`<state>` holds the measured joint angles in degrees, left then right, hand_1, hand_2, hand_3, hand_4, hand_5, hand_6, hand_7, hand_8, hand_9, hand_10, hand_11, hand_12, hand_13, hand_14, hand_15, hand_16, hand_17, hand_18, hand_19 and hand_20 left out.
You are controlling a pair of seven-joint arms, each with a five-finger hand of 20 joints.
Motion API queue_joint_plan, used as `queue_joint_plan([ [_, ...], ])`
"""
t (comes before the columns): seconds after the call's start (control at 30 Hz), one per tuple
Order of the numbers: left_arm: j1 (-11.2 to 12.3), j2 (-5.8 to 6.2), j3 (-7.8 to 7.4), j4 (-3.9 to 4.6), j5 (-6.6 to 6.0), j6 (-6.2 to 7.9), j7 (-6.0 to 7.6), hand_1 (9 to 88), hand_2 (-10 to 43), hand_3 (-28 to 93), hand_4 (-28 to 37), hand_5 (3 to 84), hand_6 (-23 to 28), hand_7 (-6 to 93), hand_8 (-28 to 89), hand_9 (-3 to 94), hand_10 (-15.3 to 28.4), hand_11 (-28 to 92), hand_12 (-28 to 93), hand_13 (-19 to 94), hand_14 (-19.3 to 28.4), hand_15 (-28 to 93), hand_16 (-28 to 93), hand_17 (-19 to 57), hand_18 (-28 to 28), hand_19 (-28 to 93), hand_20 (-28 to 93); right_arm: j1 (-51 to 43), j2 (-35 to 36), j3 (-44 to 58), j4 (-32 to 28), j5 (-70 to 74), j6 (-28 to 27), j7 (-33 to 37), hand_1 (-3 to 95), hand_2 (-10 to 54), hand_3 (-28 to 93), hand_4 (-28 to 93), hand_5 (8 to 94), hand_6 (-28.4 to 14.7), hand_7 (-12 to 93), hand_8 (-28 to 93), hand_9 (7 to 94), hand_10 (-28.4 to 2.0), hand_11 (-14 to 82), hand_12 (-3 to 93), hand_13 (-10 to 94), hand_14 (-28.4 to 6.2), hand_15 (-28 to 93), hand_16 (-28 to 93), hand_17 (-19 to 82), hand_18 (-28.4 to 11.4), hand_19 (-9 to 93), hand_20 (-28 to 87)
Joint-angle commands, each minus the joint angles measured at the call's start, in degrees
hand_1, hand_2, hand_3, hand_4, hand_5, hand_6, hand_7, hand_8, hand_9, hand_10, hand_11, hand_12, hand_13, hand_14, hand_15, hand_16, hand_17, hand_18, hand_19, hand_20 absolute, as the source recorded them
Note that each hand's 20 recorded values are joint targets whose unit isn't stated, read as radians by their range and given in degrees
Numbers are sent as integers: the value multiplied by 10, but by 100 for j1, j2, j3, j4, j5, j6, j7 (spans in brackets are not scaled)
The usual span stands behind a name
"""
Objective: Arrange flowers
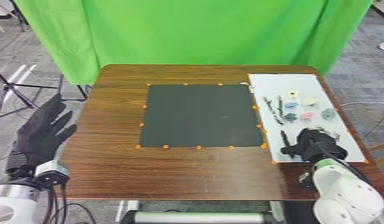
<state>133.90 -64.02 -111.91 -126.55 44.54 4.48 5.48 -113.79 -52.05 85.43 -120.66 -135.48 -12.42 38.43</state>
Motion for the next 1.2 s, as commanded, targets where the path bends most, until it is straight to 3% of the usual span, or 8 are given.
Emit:
queue_joint_plan([
  [0.03, 48, -21, -13, -28, -5, 22, -26, 242, -30, 684, -283, 192, 11, 181, -97, 145, 82, 99, 209, 109, 110, 132, 81, -121, 173, 346, 91, -135, -92, -525, 431, 117, -424, 111, 311, -95, 693, -283, 643, 9, 541, -191, 670, -107, 613, 407, 616, -115, 812, 321, 288, -209, 898, 528],
  [0.17, 51, -26, -13, -31, -6, 29, -25, 242, -31, 683, -283, 192, 11, 180, -97, 145, 82, 99, 209, 109, 110, 132, 82, -122, 174, 347, 92, -60, -120, -734, 513, 6, -612, 202, 344, -95, 700, -283, 685, 12, 550, -188, 701, -106, 627, 426, 652, -112, 830, 343, 316, -213, 927, 539],
  [0.3, 43, -34, -20, -25, -1, 7, -49, 242, -31, 684, -283, 192, 11, 181, -97, 144, 82, 99, 209, 109, 109, 132, 82, -123, 174, 347, 92, -70, -151, -858, 539, -54, -788, 265, 411, -95, 649, -283, 693, 11, 537, 75, 723, -106, 629, 441, 676, -107, 832, 367, 344, -209, 932, 558],
  [0.5, 42, -42, -21, -29, -11, 12, -65, 243, -30, 683, -283, 192, 10, 181, -97, 144, 82, 99, 209, 109, 110, 133, 82, -123, 174, 347, 91, -143, -236, -960, 540, -83, -760, 202, 473, -95, 704, -282, 707, 19, 551, 110, 753, -103, 628, 460, 692, -102, 835, 384, 364, -209, 932, 577],
  [0.73, 44, 15, -79, -37, -7, 33, -38, 243, -30, 684, -283, 193, 10, 180, -97, 145, 81, 95, 209, 109, 110, 132, 82, -123, 175, 348, 91, -92, -189, -772, 402, 287, 10, 136, 457, -95, 812, -281, 707, 10, 565, 156, 771, -102, 627, 502, 706, -102, 841, 400, 376, -212, 932, 601],
  [0.83, 114, 87, -170, -65, 17, 59, -18, 243, -29, 683, -283, 193, 10, 180, -97, 145, 81, 97, 211, 109, 110, 132, 82, -123, 175, 348, 91, 97, -127, -647, 273, 691, 375, 175, 450, -95, 830, -275, 708, 5, 573, 166, 776, -103, 632, 510, 712, -102, 849, 401, 383, -214, 932, 617],
  [0.97, 256, 187, -362, -128, 315, 116, -187, 242, -29, 684, -283, 193, 10, 179, -96, 144, 81, 97, 211, 109, 109, 132, 83, -123, 175, 347, 91, 485, -7, -556, 101, 1119, 767, 165, 446, -95, 833, -267, 713, 3, 573, 173, 780, -103, 640, 503, 718, -102, 853, 401, 391, -215, 932, 631],
  [1.2, 584, 322, -741, -166, 234, -213, -205, 239, -35, 689, -283, 194, 9, 181, -96, 145, 81, 98, 210, 109, 109, 131, 83, -124, 175, 347, 92, 1406, 73, -844, -28, 1503, 1071, 74, 452, -95, 831, -266, 724, 1, 560, 181, 790, -101, 645, 490, 733, -97, 852, 401, 409, -216, 932, 645],
])
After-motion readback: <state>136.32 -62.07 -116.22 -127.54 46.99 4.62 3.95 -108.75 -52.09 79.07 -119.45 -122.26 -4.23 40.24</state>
